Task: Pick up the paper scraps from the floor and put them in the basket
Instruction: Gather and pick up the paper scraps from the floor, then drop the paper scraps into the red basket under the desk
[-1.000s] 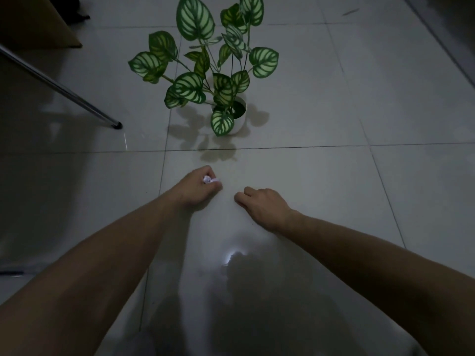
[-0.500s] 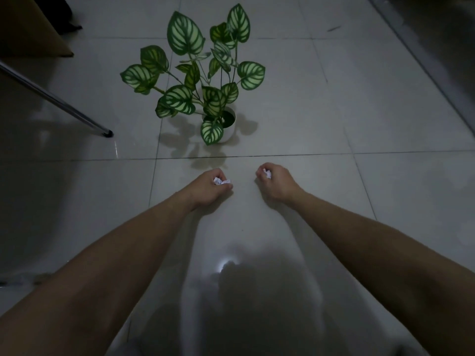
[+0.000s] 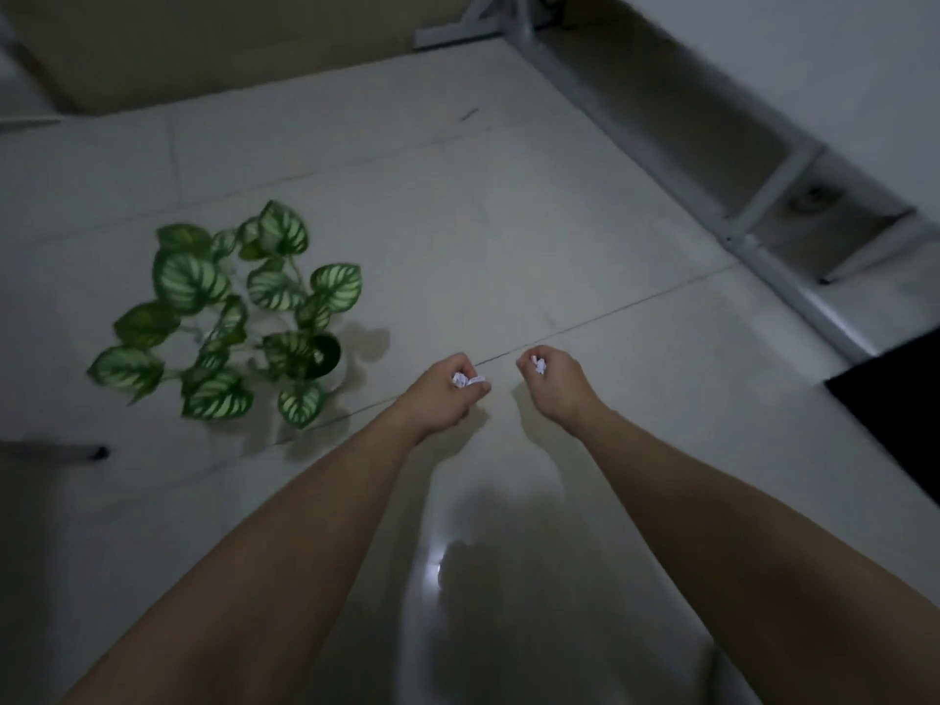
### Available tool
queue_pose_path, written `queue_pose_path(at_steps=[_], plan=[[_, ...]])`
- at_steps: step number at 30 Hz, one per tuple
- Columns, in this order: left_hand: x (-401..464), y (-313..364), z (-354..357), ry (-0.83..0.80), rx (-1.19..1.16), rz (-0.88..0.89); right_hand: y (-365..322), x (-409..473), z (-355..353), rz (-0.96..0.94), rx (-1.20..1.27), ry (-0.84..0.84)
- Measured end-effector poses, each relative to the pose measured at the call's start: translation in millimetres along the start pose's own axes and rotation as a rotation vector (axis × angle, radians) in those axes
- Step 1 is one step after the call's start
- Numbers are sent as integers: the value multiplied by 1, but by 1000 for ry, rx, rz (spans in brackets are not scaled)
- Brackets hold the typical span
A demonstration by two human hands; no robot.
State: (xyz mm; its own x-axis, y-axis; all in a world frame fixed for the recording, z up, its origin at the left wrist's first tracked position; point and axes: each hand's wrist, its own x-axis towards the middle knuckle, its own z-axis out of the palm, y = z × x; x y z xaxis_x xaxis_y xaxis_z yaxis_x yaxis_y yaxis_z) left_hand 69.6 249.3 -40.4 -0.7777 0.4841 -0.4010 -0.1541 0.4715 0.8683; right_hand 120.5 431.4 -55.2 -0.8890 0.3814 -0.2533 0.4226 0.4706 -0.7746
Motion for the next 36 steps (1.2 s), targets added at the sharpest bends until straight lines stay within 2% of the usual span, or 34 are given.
queue_pose_path(at_steps=[5,9,13,19,21,27,33,36], plan=[[18,90,48,-210,64,129,-6,-37,-90,101,25,238],[1,152,111,-379,119,241,-3,-96,-162,182,71,390],[-36,208,195,-550,190,317,16,-167,-239,266,45,528],[-109,282,368,-748,231,401,93,-288,-371,396,8,744],[-121,289,393,-759,239,394,107,-308,-388,420,-7,761],[-183,336,574,-950,296,410,222,-410,-485,611,-15,885],[-193,302,712,-996,410,460,334,-453,-500,745,33,905],[-199,287,755,-991,506,539,386,-459,-492,819,57,834]])
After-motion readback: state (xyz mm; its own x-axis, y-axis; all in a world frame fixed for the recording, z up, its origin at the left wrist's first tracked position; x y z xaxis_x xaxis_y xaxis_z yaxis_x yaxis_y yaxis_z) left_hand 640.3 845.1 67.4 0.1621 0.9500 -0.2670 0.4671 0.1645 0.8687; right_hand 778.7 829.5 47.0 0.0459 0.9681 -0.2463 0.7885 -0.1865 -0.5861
